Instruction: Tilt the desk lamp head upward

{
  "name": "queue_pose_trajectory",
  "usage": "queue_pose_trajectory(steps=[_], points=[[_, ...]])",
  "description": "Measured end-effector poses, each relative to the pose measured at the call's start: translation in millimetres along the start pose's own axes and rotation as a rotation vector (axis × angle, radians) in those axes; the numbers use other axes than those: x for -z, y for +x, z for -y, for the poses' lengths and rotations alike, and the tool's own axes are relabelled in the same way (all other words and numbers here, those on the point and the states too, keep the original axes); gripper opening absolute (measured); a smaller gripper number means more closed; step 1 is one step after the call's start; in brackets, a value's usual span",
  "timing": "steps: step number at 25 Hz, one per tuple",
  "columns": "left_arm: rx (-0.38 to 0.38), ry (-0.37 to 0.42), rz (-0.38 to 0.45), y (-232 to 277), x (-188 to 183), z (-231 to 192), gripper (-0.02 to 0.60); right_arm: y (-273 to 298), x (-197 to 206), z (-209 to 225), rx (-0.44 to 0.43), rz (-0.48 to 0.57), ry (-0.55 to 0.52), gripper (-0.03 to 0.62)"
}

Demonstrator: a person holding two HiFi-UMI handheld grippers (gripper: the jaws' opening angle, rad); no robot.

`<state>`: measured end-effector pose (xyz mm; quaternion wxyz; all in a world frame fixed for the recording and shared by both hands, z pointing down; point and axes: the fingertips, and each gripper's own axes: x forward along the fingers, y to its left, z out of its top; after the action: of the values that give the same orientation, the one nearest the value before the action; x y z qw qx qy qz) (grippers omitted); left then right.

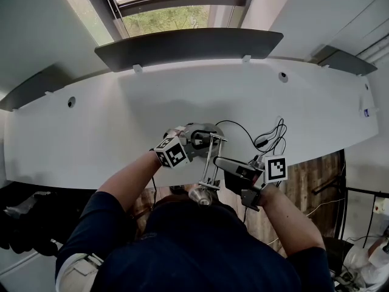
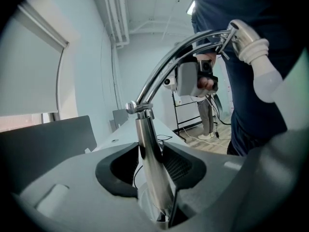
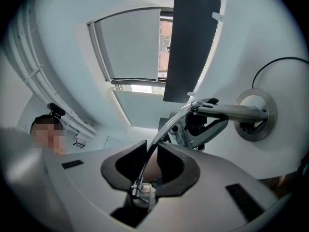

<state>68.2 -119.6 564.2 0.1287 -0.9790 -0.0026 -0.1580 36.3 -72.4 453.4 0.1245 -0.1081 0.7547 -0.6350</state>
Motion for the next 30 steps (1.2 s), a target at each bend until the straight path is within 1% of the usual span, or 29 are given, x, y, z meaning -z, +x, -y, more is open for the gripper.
queue_pose_trajectory(steps=[6,11,16,22,24,27,30], points=[[0.006,-0.008,0.000,1.7,0.5,-0.5,0.138,-2.9,-1.2,-1.0,0.007,-0.002,-0.030,0.077],[-0.022,-0.049,0.023,1.4,-2.5,-1.8,0.135,-4.9,-14.8,-10.5,-0.026,0.033,0.026,0.089],[-0.035,-0.063,0.029,3.0,-2.0,-3.8,0.133,-6.9,-20.5,-10.3,-0.010,0.005,0.053,0.089],[-0.060,-0.059,0.033,0.8,-1.6,-2.6,0.133,-5.5,-21.4,-14.4,-0.029,0.014,0.064,0.092],[-0.053,-0.059,0.031,1.1,-2.3,-3.1,0.133,-5.1,-22.2,-14.7,-0.028,0.014,0.053,0.094],[-0.003,-0.027,-0.003,1.9,-1.9,-1.6,0.133,-4.7,-21.4,-12.7,-0.004,-0.002,0.025,0.106],[0.028,0.010,-0.032,0.3,-7.0,-0.5,0.145,-3.7,-10.8,-7.0,0.040,-0.068,-0.023,0.107]])
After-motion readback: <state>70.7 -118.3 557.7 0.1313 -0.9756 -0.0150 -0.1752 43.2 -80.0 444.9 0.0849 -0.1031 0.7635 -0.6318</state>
